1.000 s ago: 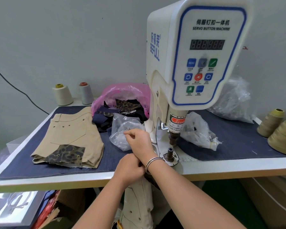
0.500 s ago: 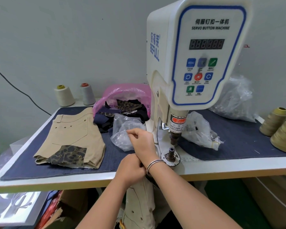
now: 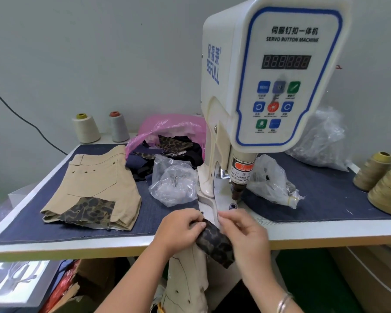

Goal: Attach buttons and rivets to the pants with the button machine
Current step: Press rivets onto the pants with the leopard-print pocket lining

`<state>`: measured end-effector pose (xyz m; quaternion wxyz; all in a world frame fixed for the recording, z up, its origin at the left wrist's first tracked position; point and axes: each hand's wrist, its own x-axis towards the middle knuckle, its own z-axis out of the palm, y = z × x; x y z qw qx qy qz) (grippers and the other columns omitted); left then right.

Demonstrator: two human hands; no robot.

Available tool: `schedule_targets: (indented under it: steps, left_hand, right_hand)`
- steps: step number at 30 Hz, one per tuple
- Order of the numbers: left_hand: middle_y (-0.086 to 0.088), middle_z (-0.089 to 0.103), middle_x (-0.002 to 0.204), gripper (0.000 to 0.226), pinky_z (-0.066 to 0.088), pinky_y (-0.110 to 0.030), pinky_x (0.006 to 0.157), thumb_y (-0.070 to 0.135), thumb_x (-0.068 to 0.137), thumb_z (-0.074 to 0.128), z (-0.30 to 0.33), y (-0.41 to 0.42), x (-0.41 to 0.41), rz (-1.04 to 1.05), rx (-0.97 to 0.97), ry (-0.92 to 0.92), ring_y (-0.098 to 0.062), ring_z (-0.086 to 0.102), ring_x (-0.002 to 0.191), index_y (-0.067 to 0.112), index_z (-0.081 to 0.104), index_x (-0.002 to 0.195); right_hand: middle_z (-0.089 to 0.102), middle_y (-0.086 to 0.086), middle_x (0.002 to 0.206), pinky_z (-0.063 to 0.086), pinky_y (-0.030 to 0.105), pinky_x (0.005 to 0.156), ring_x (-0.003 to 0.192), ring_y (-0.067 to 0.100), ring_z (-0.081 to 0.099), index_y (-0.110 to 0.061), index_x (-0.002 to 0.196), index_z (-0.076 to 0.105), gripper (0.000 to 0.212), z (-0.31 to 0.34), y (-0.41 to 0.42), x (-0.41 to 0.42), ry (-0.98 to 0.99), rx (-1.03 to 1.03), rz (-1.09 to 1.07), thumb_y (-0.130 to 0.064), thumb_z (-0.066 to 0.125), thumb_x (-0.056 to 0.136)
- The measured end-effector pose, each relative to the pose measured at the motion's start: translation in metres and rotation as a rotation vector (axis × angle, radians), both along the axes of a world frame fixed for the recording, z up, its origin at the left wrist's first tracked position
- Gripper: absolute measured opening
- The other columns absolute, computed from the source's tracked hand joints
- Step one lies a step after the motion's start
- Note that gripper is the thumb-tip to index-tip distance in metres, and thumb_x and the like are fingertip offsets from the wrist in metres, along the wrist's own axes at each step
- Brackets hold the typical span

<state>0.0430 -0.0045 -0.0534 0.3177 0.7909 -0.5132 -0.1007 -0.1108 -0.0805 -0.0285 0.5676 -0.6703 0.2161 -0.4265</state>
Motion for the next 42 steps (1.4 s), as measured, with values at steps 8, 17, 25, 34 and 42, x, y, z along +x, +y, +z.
schedule_targets:
  steps: [8, 17, 25, 34, 42]
  left_hand:
    - [0.010, 0.061, 0.080, 0.011, 0.044, -0.031, 0.075, 0.028, 0.088, 0.058, 0.000, 0.000, -0.002, 0.039, 0.016, -0.004, -0.006, 0.054, 0.079, 0.021, 0.062, 0.080]
    - [0.013, 0.059, 0.078, 0.012, 0.042, -0.028, 0.072, 0.033, 0.086, 0.056, -0.001, 0.000, -0.001, 0.027, 0.011, -0.011, -0.005, 0.053, 0.079, 0.025, 0.060, 0.079]
    - [0.012, 0.061, 0.080, 0.011, 0.043, -0.029, 0.073, 0.031, 0.087, 0.057, -0.001, 0.001, 0.000, 0.032, 0.001, -0.013, -0.006, 0.054, 0.080, 0.024, 0.062, 0.080]
    - [0.011, 0.062, 0.081, 0.015, 0.045, -0.031, 0.076, 0.035, 0.086, 0.056, 0.001, 0.001, -0.002, 0.033, 0.005, 0.021, -0.007, 0.055, 0.082, 0.023, 0.063, 0.081]
    - [-0.009, 0.044, 0.074, 0.023, 0.031, -0.031, 0.071, 0.021, 0.090, 0.058, 0.055, 0.014, -0.009, -0.295, 0.106, 0.569, -0.018, 0.039, 0.071, 0.006, 0.053, 0.074]
  right_hand:
    - [0.071, -0.006, 0.085, 0.049, 0.013, 0.069, 0.079, 0.004, 0.066, -0.025, 0.078, 0.076, 0.017, 0.012, -0.051, -0.008, 0.129, 0.135, 0.038, -0.009, 0.072, 0.081]
    - [0.068, -0.012, 0.087, 0.046, 0.018, 0.074, 0.086, 0.005, 0.063, -0.028, 0.080, 0.076, 0.015, 0.008, -0.060, -0.004, 0.239, 0.127, 0.115, -0.015, 0.071, 0.082]
    - [0.067, -0.009, 0.082, 0.050, 0.018, 0.073, 0.081, 0.010, 0.063, -0.035, 0.074, 0.071, 0.030, 0.011, -0.062, -0.005, 0.273, -0.104, 0.110, -0.008, 0.066, 0.086]
    - [0.060, 0.001, 0.081, 0.041, 0.010, 0.065, 0.069, 0.014, 0.053, -0.018, 0.093, 0.073, 0.022, 0.015, -0.056, -0.013, 0.299, -0.394, 0.064, 0.000, 0.065, 0.085]
    - [0.067, -0.017, 0.096, 0.044, 0.009, 0.079, 0.094, 0.000, 0.060, -0.035, 0.107, 0.066, 0.031, 0.008, -0.027, -0.040, 0.338, -0.337, 0.152, -0.010, 0.064, 0.088]
